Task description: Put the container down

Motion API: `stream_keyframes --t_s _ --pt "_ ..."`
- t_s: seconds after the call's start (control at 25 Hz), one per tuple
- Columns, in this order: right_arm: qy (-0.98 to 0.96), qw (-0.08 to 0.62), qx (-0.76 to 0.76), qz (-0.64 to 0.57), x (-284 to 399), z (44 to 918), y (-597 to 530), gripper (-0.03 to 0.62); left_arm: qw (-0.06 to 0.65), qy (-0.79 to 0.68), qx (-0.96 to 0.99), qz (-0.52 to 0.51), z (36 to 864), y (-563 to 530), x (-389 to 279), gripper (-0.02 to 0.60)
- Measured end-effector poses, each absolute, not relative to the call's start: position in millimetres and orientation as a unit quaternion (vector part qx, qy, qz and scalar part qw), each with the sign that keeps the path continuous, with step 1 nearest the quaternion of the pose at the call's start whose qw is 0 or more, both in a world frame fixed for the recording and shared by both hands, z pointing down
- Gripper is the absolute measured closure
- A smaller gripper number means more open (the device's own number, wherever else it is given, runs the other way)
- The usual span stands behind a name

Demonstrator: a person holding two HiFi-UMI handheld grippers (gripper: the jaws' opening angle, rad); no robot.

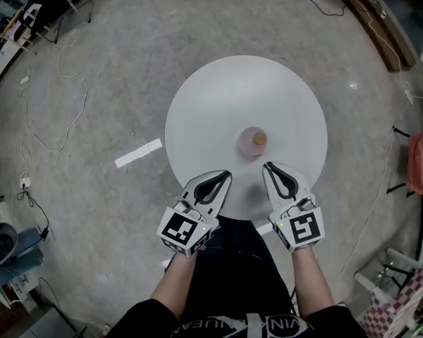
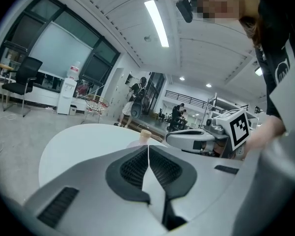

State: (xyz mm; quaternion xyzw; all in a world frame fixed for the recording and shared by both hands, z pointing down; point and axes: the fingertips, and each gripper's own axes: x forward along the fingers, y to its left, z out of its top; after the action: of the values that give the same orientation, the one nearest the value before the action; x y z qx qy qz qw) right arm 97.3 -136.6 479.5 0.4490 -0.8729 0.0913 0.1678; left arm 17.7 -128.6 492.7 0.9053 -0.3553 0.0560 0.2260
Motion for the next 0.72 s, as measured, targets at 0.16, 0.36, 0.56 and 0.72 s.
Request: stream_keyframes --t_s 0.16,0.36,0.56,0.72 --pt "-0.874 0.168 0.446 0.093 94 466 -132 0.583 0.219 -0.35 0.909 0.052 476 -128 19 0.566" --pt "-0.875 0.162 0.445 0.097 92 446 -130 0.586 0.213 -0.347 0.912 0.051 454 -128 20 0.566" --pt "-0.871 0.16 0.452 0.105 91 427 -132 0.588 0.211 -0.344 0.914 0.05 439 -128 19 0.566" --pt "-0.874 0.154 0.448 0.109 90 416 -130 0.588 0.205 -0.345 0.915 0.052 427 -129 20 0.566"
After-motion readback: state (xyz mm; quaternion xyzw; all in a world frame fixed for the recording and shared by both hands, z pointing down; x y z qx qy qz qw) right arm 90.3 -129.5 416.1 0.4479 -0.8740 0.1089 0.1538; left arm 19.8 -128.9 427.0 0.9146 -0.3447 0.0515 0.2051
